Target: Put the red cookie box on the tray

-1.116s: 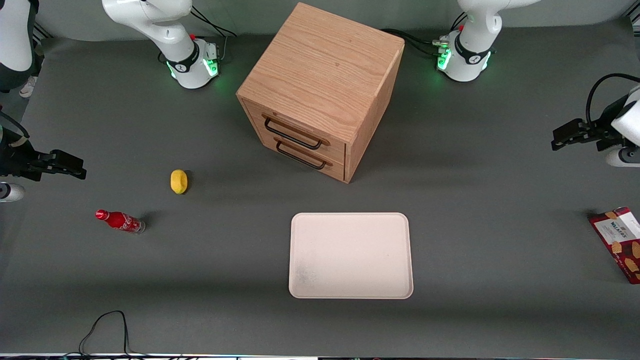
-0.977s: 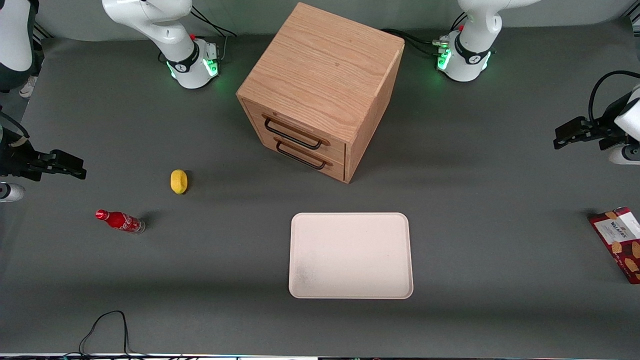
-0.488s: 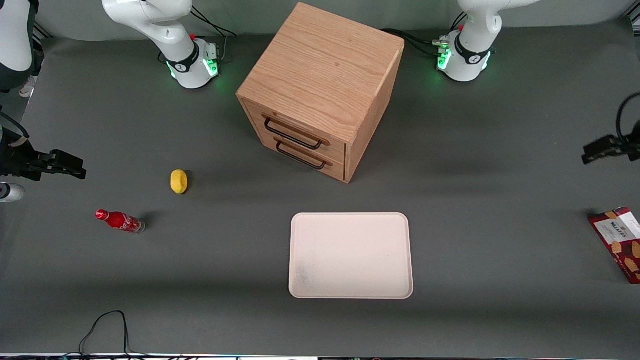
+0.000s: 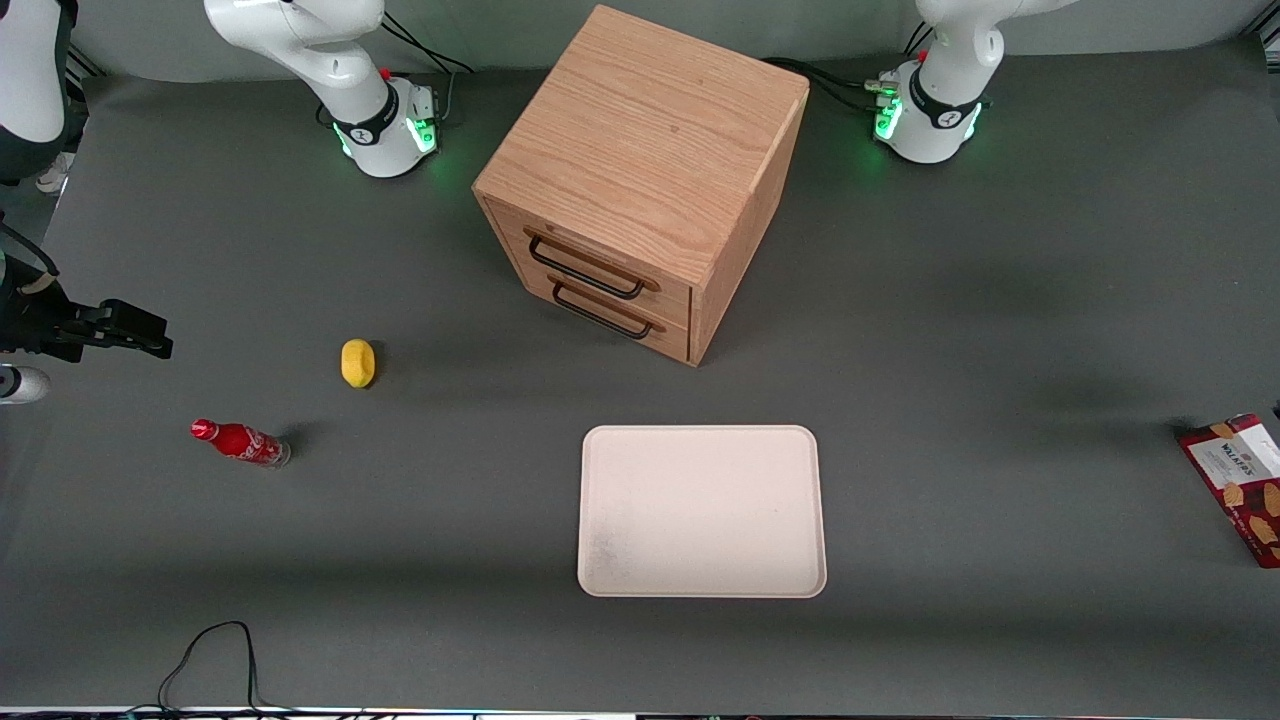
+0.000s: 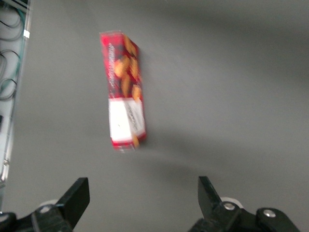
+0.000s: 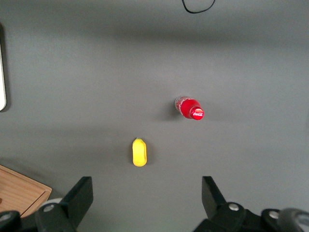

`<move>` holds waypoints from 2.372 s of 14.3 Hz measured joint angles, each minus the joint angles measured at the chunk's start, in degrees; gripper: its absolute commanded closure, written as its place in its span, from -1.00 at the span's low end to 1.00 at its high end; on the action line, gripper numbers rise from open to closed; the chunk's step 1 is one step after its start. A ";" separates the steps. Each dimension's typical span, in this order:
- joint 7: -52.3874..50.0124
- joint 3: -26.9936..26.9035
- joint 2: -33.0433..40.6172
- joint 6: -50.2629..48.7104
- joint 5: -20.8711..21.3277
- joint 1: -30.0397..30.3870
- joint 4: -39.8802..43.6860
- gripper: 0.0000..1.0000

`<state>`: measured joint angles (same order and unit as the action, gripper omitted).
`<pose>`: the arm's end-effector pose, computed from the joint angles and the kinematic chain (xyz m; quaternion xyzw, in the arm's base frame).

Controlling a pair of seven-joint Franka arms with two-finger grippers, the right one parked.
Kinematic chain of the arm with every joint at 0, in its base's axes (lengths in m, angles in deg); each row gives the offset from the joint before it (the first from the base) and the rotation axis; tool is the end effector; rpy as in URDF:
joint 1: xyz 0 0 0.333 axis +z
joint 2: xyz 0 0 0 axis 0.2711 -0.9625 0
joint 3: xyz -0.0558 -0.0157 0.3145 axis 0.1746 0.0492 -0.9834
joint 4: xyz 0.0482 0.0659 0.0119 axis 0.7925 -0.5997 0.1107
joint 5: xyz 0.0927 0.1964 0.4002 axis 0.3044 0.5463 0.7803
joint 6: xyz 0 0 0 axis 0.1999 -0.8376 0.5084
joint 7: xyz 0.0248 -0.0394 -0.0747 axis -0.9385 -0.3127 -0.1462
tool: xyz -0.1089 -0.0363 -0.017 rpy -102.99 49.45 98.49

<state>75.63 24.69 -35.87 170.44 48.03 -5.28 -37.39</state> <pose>0.7055 0.2835 0.4169 -0.9862 -0.1344 -0.0352 0.0897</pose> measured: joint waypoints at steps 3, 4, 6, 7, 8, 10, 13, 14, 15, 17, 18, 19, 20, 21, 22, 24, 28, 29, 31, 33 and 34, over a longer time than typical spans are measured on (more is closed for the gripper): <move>3.80 -0.92 -10.57 6.93 -2.85 3.76 7.20 -1.00; 5.33 -0.95 -13.51 7.62 -5.25 5.13 9.44 -1.00; 6.86 -0.97 -17.75 9.32 -8.10 6.93 12.35 -1.00; 6.97 -0.97 -19.11 10.41 -8.47 7.24 12.90 -1.00; 6.97 -0.96 -20.33 11.46 -8.70 7.36 13.22 -1.00; 6.97 -0.96 -22.45 13.07 -10.45 7.47 13.41 -1.00; 6.97 -0.96 -24.78 13.88 -13.39 7.62 13.48 -0.68; 6.97 -0.96 -25.35 14.41 -13.59 7.65 13.48 -0.39; 6.97 -0.96 -25.98 15.70 -13.62 7.69 13.44 0.06; 6.97 -0.96 -27.11 17.01 -13.64 7.77 13.39 0.70; 7.07 -0.96 -27.35 17.02 -13.58 7.77 13.39 1.00; 7.57 -0.96 -27.37 16.93 -13.33 7.76 13.40 1.00; 8.37 -0.95 -27.33 16.69 -12.67 7.73 13.43 1.00; 8.95 -0.95 -27.29 16.34 -11.41 7.67 13.50 1.00; 9.19 -0.94 -27.22 16.01 -10.09 7.58 13.62 1.00; 9.73 -0.93 -27.00 14.63 -7.19 7.40 14.12 1.00; 13.62 -0.37 -21.47 6.70 -4.41 5.88 15.06 1.00; 15.39 0.66 -18.79 3.38 -4.38 5.22 15.05 1.00; 17.34 3.89 -12.88 -3.62 -4.31 3.55 14.64 1.00; 17.57 6.40 -7.68 -9.04 -4.21 0.39 13.91 1.00; 17.57 7.32 -5.64 -11.10 -4.18 -1.50 13.59 1.00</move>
<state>93.20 32.01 -41.51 159.34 43.85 -6.77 -23.80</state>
